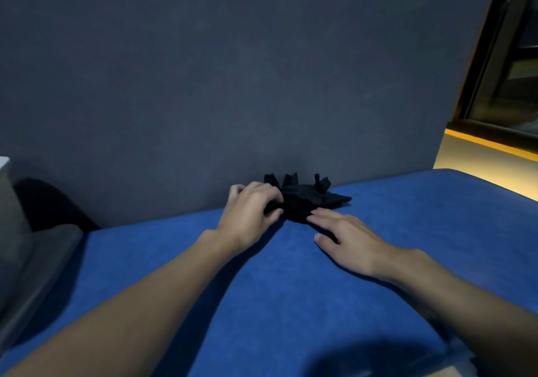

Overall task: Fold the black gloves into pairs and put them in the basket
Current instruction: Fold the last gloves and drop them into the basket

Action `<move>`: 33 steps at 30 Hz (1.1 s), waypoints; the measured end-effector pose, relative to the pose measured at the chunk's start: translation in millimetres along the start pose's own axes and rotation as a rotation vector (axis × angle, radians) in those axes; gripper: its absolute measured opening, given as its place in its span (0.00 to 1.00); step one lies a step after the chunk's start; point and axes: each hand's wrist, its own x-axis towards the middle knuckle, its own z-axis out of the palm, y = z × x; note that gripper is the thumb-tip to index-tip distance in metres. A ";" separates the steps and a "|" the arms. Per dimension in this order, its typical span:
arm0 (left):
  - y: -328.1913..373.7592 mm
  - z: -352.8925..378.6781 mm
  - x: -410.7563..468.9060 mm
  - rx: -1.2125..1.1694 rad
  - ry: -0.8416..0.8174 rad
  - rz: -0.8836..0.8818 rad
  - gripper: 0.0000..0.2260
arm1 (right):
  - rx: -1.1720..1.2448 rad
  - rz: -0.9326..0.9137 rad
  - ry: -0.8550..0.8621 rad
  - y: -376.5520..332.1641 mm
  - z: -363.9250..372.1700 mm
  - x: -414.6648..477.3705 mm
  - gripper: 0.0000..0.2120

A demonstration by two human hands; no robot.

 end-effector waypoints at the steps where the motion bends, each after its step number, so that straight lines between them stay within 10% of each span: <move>1: -0.2 -5.7 -6.6 0.015 0.014 0.014 0.03 | 0.008 0.004 0.007 -0.5 -0.3 -4.0 0.24; 16: 23.4 -64.3 -111.9 0.124 0.011 0.368 0.11 | 0.094 0.018 0.366 -50.1 3.4 -59.7 0.09; 33: 26.6 -90.1 -159.9 0.073 -0.174 0.198 0.16 | 0.530 0.001 0.248 -96.7 29.1 -33.1 0.22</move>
